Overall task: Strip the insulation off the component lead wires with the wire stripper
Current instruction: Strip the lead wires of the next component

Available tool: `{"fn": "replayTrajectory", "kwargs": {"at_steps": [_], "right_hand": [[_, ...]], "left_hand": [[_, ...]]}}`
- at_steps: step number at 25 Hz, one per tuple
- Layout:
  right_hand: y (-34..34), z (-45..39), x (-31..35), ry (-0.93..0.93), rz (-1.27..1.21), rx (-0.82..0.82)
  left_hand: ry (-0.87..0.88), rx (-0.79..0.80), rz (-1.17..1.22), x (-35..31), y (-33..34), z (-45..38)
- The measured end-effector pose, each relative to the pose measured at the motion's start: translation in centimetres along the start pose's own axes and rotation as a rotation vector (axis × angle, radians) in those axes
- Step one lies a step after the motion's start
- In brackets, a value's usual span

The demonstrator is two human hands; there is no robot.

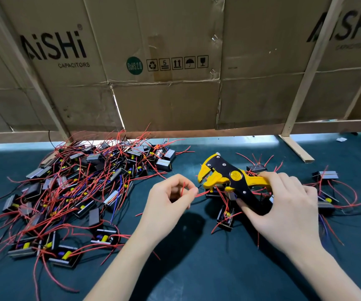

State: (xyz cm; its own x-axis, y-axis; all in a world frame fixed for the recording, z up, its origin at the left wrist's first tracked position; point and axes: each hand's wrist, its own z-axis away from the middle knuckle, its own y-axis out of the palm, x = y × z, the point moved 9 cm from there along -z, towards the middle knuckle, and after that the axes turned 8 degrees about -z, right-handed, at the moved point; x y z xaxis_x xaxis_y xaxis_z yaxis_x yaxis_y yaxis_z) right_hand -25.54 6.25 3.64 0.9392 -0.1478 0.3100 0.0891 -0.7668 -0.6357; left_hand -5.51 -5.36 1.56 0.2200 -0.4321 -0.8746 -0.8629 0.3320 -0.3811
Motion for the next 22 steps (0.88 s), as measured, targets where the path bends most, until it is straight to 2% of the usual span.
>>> {"fn": "replayTrajectory", "kwargs": {"at_steps": [10, 14, 17, 22], "right_hand": [[-0.5, -0.1, 0.5, -0.048, -0.077, -0.024], [-0.6, 0.1, 0.1, -0.003, -0.036, -0.010], [-0.6, 0.1, -0.3, 0.052, -0.034, -0.020], [0.0, 0.0, -0.8, 0.032, 0.063, -0.020]], "left_hand": [[-0.003, 0.003, 0.018, 0.5, 0.0, -0.2], [-0.004, 0.015, 0.009, 0.8, 0.1, -0.2], [-0.006, 0.047, -0.004, 0.6, 0.4, -0.2], [-0.038, 0.154, 0.146, 1.0, 1.2, -0.4]]}}
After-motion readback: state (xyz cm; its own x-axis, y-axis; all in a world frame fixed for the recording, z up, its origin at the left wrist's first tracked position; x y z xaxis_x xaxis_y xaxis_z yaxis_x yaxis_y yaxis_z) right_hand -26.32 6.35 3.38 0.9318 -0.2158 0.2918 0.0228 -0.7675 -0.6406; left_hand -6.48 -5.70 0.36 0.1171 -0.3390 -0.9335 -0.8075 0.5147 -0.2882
